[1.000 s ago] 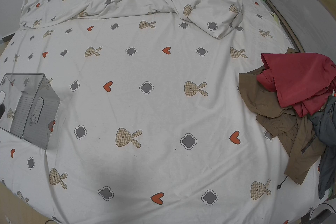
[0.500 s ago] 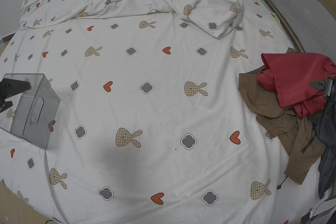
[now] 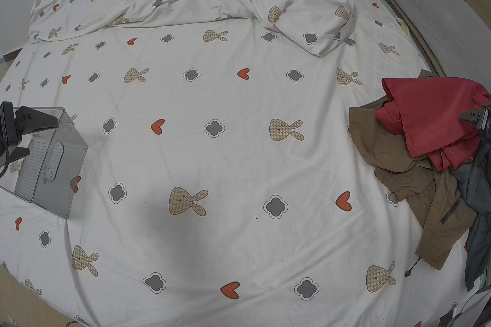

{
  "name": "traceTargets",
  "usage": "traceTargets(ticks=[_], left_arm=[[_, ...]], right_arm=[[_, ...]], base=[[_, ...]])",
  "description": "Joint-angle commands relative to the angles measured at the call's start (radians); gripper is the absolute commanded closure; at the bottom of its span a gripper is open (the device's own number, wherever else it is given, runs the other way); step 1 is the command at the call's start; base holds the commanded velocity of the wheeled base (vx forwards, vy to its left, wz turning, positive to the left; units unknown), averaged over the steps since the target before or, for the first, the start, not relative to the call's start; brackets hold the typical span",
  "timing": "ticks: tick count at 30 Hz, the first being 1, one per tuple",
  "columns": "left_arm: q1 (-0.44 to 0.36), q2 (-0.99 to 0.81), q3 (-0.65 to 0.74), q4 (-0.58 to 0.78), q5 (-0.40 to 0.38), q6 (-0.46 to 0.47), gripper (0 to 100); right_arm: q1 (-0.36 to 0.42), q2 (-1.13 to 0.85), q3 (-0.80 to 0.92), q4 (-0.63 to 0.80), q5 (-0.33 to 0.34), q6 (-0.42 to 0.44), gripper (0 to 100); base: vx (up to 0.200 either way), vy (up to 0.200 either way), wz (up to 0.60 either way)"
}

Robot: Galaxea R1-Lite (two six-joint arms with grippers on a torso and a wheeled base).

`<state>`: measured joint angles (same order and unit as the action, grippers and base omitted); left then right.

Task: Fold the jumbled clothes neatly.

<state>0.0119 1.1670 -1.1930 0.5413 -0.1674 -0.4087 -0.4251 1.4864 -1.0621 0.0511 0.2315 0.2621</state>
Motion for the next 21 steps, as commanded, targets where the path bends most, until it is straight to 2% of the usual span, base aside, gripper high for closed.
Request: traceTargets(ticks=[1,5,9,10,18,19,20,21], left_arm=[[0.0,-0.006,0.0,0.0,0.0,-0.001,0],[0.0,-0.01,0.0,0.0,0.0,-0.001,0],[0.0,-0.01,-0.002,0.0,0.002,-0.001,0],[0.0,-0.012,-0.002,-0.001,0.002,-0.001,0],[0.0,-0.018,0.0,-0.001,0.0,-0.001,0],[0.0,-0.02,-0.002,-0.001,0.0,-0.001,0],[0.0,-0.02,-0.002,-0.001,0.0,-0.001,0],[0.0,-0.02,0.0,-0.001,0.0,0.001,0]], right_arm=[[0.005,0.078,-0.033,-0.004,0.003,0.002,0],[0.008,0.146,-0.073,-0.004,0.003,0.014,0],[0.009,0.175,-0.131,-0.007,0.006,0.063,0],[0.011,0.175,-0.145,-0.005,0.008,0.065,100],[0.072,0.095,-0.145,0.01,0.014,0.101,100],[0.108,0.029,-0.145,0.013,0.031,0.134,100],[0.108,0.029,-0.145,0.013,0.031,0.134,100],[0.167,-0.028,-0.154,0.026,0.054,0.175,100]], base=[[0.0,0.0,0.0],[0.0,0.0,0.0],[0.0,0.0,0.0],[0.0,0.0,0.0],[0.0,0.0,0.0],[0.0,0.0,0.0],[0.0,0.0,0.0],[0.0,0.0,0.0]])
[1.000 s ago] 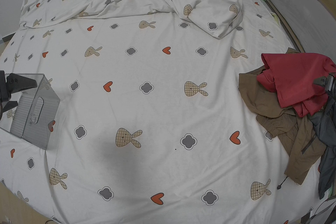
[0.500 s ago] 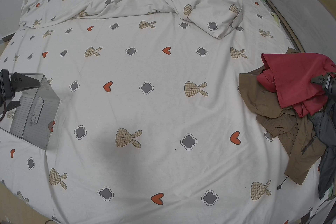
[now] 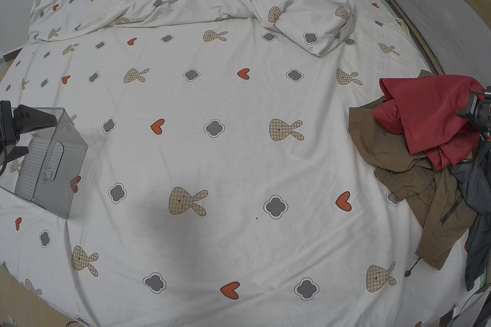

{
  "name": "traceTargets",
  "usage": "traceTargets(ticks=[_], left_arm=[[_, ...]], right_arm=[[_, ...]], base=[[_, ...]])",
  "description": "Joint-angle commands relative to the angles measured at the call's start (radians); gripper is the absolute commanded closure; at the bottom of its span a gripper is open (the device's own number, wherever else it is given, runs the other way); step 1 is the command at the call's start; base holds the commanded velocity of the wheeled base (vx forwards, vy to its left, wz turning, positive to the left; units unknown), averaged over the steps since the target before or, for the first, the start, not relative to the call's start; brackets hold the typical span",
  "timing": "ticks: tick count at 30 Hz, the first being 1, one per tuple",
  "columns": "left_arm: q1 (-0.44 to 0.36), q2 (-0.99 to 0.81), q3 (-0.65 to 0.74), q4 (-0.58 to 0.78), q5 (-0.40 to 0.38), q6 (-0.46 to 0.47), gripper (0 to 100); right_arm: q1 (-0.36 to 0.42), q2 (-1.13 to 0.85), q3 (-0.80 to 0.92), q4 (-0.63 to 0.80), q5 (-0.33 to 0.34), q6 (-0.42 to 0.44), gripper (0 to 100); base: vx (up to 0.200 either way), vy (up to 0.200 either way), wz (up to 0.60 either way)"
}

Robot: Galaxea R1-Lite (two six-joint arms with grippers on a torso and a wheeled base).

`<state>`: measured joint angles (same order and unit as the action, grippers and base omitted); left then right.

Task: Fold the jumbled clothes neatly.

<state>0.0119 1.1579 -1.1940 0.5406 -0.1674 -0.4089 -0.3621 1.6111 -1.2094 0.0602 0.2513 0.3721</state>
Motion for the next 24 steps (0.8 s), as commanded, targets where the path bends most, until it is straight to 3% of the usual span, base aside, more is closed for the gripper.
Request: traceTargets(ticks=[1,3,8,15,24], left_arm=[[0.0,-0.01,0.001,-0.001,0.0,0.001,0],[0.0,-0.01,0.001,-0.001,0.0,-0.001,0],[-0.006,-0.012,0.002,-0.001,0.0,0.001,0],[-0.047,-0.015,0.017,-0.004,0.003,0.001,0],[-0.102,-0.021,0.045,-0.016,0.008,0.002,0]], right_arm=[[0.135,-0.178,-0.016,0.03,0.039,0.082,100],[0.177,-0.211,-0.038,0.055,0.04,0.1,100],[0.505,-0.278,-0.262,0.256,0.039,0.188,100],[0.835,-0.218,-0.397,0.328,0.056,0.192,100],[1.078,-0.049,-0.495,0.334,0.121,0.197,100]], base=[[0.0,0.0,0.0],[0.0,0.0,0.0],[0.0,0.0,0.0],[0.0,0.0,0.0],[0.0,0.0,0.0]])
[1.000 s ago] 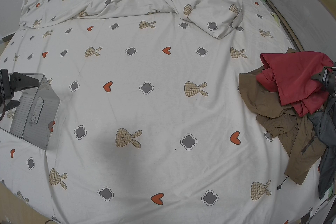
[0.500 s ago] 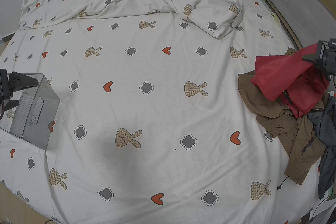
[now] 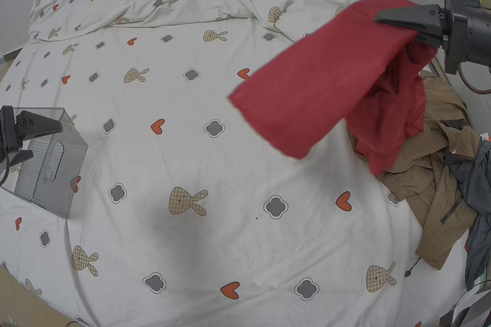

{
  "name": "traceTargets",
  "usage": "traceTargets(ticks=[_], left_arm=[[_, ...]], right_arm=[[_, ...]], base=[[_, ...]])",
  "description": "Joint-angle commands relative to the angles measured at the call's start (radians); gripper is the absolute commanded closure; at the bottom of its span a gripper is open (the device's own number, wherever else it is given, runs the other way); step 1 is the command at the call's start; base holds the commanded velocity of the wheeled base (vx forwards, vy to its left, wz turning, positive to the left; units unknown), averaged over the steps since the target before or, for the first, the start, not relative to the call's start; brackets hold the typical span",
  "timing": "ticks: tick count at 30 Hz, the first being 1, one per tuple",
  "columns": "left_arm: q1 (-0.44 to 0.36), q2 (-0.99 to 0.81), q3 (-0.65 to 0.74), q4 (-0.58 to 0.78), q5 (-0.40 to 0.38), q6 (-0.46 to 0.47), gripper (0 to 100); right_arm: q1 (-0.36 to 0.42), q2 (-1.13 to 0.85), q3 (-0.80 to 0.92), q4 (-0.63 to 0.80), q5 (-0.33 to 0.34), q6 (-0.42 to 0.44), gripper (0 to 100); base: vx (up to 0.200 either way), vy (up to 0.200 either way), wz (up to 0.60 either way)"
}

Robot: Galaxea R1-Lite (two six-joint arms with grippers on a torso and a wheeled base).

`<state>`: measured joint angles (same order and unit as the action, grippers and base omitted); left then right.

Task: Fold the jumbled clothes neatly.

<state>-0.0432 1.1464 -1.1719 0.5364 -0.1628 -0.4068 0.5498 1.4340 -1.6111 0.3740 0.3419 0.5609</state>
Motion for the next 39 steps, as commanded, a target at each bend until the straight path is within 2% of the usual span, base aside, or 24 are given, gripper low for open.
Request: traceTargets(ticks=[1,10,15,16,23,30,32,33,34,35,36,37,39], left_arm=[[-0.049,-0.01,0.026,-0.016,0.003,0.0,0],[-0.049,-0.011,0.052,-0.072,0.006,-0.001,0],[-0.052,-0.02,0.052,-0.072,0.006,0.0,0],[-0.052,-0.02,0.052,-0.072,0.006,0.0,0],[-0.073,-0.027,0.061,-0.072,0.008,0.002,0],[-0.11,-0.024,0.074,-0.073,0.008,0.002,0],[-0.118,-0.024,0.083,-0.075,0.008,0.005,0],[-0.133,-0.024,0.09,-0.079,0.008,0.014,0],[-0.139,-0.025,0.095,-0.085,0.008,0.019,0],[-0.141,-0.025,0.097,-0.087,0.008,0.02,0],[-0.149,-0.027,0.112,-0.101,0.008,0.025,0],[-0.168,-0.03,0.135,-0.127,0.008,0.028,0],[-0.202,-0.031,0.158,-0.157,0.009,0.036,0]], right_arm=[[0.174,0.138,-0.095,0.02,0.031,0.008,100],[0.197,0.24,-0.081,0.02,0.034,0.01,100],[0.263,0.29,-0.11,0.017,0.032,0.016,100],[0.268,0.295,-0.113,0.019,0.032,0.016,0],[0.285,0.39,-0.158,0.022,0.032,0.016,0],[0.259,0.307,-0.067,0.022,0.022,0.016,0],[0.225,0.275,-0.021,0.02,0.022,0.016,0],[0.168,0.246,0.059,0.017,0.023,0.014,0],[0.144,0.232,0.095,0.017,0.025,0.013,0],[0.136,0.23,0.103,0.017,0.025,0.011,0],[0.093,0.212,0.174,0.009,0.023,0.004,0],[0.016,0.2,0.27,-0.006,0.028,-0.004,0],[-0.071,0.209,0.358,-0.041,0.028,-0.027,0]], base=[[0.0,0.0,0.0],[0.0,0.0,0.0],[0.0,0.0,0.0],[0.0,0.0,0.0],[0.0,0.0,0.0],[0.0,0.0,0.0],[0.0,0.0,0.0],[0.0,0.0,0.0],[0.0,0.0,0.0],[0.0,0.0,0.0],[0.0,0.0,0.0],[0.0,0.0,0.0],[0.0,0.0,0.0]])
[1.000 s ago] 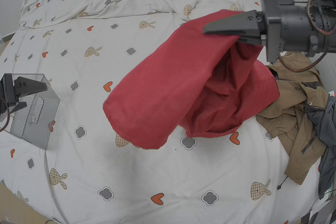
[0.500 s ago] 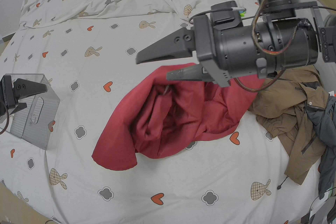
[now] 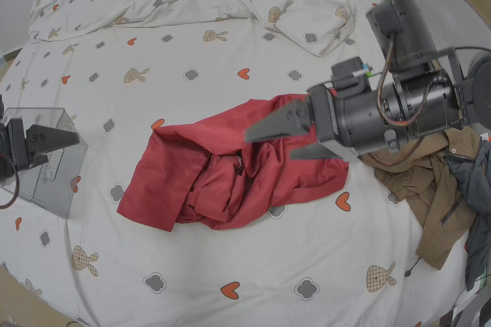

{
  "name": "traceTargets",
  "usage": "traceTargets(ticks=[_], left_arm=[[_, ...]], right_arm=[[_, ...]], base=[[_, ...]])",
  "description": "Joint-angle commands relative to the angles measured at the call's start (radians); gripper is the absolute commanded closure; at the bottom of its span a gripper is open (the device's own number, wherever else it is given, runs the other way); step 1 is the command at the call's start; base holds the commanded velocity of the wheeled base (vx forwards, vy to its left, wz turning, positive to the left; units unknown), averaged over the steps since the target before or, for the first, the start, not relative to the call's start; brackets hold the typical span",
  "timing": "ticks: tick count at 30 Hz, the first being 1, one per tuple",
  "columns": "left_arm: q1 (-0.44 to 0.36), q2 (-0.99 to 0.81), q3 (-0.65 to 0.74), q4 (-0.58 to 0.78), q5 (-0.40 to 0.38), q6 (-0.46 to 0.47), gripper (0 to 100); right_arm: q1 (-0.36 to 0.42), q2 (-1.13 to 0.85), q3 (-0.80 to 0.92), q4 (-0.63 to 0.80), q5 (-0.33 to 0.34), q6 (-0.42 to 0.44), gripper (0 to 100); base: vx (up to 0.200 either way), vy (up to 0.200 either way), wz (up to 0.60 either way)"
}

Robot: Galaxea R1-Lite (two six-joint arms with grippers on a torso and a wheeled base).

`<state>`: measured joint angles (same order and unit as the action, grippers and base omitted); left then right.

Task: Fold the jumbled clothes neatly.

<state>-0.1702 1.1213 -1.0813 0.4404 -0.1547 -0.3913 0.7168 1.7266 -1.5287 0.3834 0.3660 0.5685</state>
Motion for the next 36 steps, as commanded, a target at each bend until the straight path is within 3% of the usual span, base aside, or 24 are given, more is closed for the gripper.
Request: traceTargets(ticks=[1,6,10,16,18,24,25,36], left_arm=[[-0.092,-0.006,0.081,-0.074,0.003,0.028,0],[-0.13,0.0,0.13,-0.111,0.072,0.089,0],[-0.134,-0.006,0.155,-0.146,0.13,0.117,0],[-0.134,-0.014,0.178,-0.192,0.13,0.117,0],[-0.135,-0.014,0.179,-0.197,0.129,0.118,0],[-0.138,-0.011,0.184,-0.198,0.129,0.12,0],[-0.138,-0.011,0.185,-0.198,0.129,0.12,0],[-0.17,0.003,0.193,-0.2,0.13,0.12,0]], right_arm=[[-0.281,-0.081,0.32,-0.08,0.002,-0.055,0],[-0.435,-0.018,0.464,-0.264,-0.002,-0.13,0],[-0.491,0.019,0.496,-0.38,-0.002,-0.141,0],[-0.499,0.071,0.49,-0.457,-0.002,-0.156,0],[-0.488,0.126,0.481,-0.486,-0.024,-0.226,0],[-0.453,0.16,0.45,-0.544,-0.039,-0.231,0],[-0.448,0.16,0.447,-0.554,-0.038,-0.23,100],[-0.416,0.105,0.429,-0.566,-0.045,-0.213,100]], base=[[0.0,0.0,0.0],[0.0,0.0,0.0],[0.0,0.0,0.0],[0.0,0.0,0.0],[0.0,0.0,0.0],[0.0,0.0,0.0],[0.0,0.0,0.0],[0.0,0.0,0.0]])
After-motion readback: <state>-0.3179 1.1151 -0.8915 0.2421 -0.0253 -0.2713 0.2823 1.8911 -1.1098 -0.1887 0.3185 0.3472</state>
